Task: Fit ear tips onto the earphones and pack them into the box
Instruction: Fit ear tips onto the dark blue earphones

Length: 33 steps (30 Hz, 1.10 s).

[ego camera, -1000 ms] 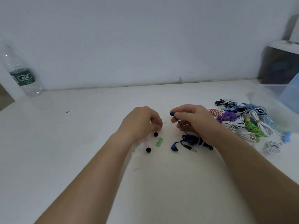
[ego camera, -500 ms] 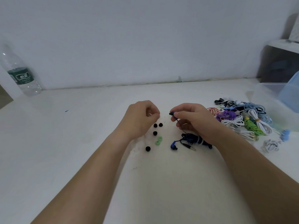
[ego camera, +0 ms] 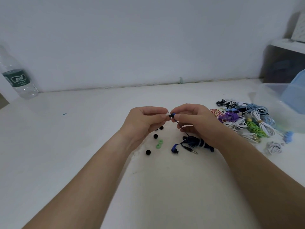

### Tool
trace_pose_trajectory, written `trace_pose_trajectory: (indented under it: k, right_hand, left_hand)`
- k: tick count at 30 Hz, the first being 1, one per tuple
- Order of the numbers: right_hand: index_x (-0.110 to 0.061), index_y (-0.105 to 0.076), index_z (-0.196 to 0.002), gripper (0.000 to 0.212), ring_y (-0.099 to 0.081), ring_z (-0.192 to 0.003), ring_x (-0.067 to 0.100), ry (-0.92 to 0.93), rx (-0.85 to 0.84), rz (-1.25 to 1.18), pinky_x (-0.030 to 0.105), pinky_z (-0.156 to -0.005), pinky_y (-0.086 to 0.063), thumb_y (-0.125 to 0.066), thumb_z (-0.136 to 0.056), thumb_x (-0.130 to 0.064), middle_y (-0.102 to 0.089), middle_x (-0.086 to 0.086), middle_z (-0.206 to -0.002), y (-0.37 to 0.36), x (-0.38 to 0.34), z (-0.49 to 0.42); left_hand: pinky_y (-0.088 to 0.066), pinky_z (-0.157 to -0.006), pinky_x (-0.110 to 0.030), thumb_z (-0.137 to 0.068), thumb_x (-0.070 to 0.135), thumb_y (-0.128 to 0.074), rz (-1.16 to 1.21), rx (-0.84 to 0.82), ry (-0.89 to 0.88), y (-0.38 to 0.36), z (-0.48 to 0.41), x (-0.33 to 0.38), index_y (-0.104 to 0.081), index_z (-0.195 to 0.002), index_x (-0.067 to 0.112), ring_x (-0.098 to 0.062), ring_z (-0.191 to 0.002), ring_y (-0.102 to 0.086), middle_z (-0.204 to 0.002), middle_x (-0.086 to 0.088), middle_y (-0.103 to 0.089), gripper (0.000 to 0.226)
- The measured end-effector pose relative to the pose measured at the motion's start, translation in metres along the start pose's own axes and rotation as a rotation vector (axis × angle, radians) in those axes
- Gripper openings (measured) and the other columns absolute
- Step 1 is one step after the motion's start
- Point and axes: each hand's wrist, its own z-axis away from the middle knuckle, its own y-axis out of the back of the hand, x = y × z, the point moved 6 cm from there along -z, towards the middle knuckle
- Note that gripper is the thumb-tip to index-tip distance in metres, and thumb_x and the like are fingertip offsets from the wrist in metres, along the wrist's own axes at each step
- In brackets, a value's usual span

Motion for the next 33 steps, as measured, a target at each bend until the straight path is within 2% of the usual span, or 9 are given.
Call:
trace_pose_trajectory:
  k: [5,15,22,33]
  right_hand:
    - [-0.010,-0.073,-0.100,0.012,-0.063,-0.070,0.016,0.002,0.004,-0.022,0.031,-0.071,-0.055,-0.066,-0.092,-0.005,-0.075,0.007,-0.087,-0.0005,-0.0010,-0.0002]
    - [-0.012,-0.074,-0.098,0.010,-0.063,-0.071,0.015,0.016,0.012,-0.020,0.030,-0.070,-0.055,-0.067,-0.092,-0.007,-0.074,0.005,-0.085,-0.0012,-0.0021,0.0011]
    - [-0.012,-0.075,-0.101,0.012,-0.063,-0.072,0.013,0.008,0.019,0.000,0.031,-0.073,-0.054,-0.066,-0.093,-0.008,-0.074,0.004,-0.085,-0.0010,-0.0017,0.0020]
    - [-0.014,-0.077,-0.102,0.016,-0.063,-0.073,0.011,0.007,-0.008,0.004,0.032,-0.076,-0.052,-0.065,-0.094,-0.009,-0.074,0.003,-0.086,0.0002,-0.0009,0.0017]
  left_hand:
    - [-0.058,-0.081,-0.021,-0.091,-0.005,-0.065,-0.015,-0.010,0.010,-0.0014,0.0009,-0.0004,-0.072,-0.104,0.001,-0.022,-0.098,-0.075,-0.099,-0.015,-0.077,0.017]
    - [-0.059,-0.083,-0.027,-0.088,-0.004,-0.070,-0.026,-0.016,-0.001,-0.0022,0.0024,0.0011,-0.072,-0.097,0.005,-0.024,-0.093,-0.076,-0.094,-0.014,-0.078,0.013]
    - [-0.057,-0.075,-0.025,-0.087,-0.002,-0.072,-0.079,-0.019,-0.020,-0.0023,0.0031,0.0018,-0.072,-0.096,0.007,-0.022,-0.089,-0.075,-0.089,-0.009,-0.077,0.013]
    - [-0.056,-0.071,-0.024,-0.085,0.000,-0.074,-0.097,-0.049,-0.043,-0.0034,0.0025,0.0028,-0.072,-0.093,0.009,-0.021,-0.083,-0.074,-0.089,-0.009,-0.076,0.012]
